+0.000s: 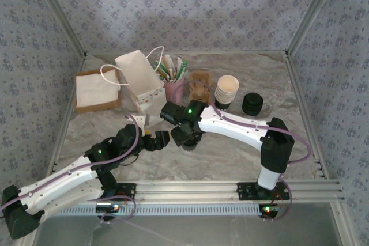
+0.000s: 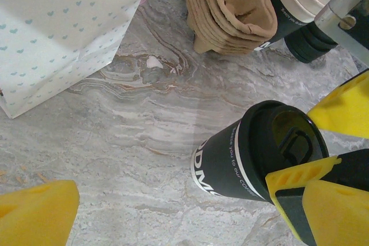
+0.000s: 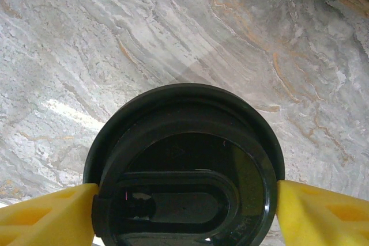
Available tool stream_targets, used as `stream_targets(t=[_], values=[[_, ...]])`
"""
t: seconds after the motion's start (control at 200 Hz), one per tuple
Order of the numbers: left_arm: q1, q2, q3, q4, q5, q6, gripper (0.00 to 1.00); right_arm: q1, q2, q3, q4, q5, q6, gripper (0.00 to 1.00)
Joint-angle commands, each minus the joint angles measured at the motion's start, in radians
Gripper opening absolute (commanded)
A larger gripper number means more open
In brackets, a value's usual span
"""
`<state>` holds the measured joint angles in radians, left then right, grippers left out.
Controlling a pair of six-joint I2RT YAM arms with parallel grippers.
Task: Pack the takeout coffee
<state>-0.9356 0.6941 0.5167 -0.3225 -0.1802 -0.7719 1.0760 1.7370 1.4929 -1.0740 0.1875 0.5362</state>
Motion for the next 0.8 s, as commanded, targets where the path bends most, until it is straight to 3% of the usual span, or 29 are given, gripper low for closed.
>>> stream_targets(t=[0.0, 0.45, 0.8], values=[[0.006, -0.007, 0.002, -0.004, -0.015, -0.007, 0.99, 0.005, -0.030, -0.013, -0.037, 0.014, 0.019, 0.80], [0.006, 0.009, 0.004, 0.012, -0.006, -0.002, 1.00, -0.084, -0.179, -0.157, -0.087, 0.099, 0.064, 0.79], [0.007, 0.032, 0.014, 0.028, 0.008, 0.006, 1.00, -0.408, -0.460, -0.435, -0.072, 0.070, 0.039, 0.78]])
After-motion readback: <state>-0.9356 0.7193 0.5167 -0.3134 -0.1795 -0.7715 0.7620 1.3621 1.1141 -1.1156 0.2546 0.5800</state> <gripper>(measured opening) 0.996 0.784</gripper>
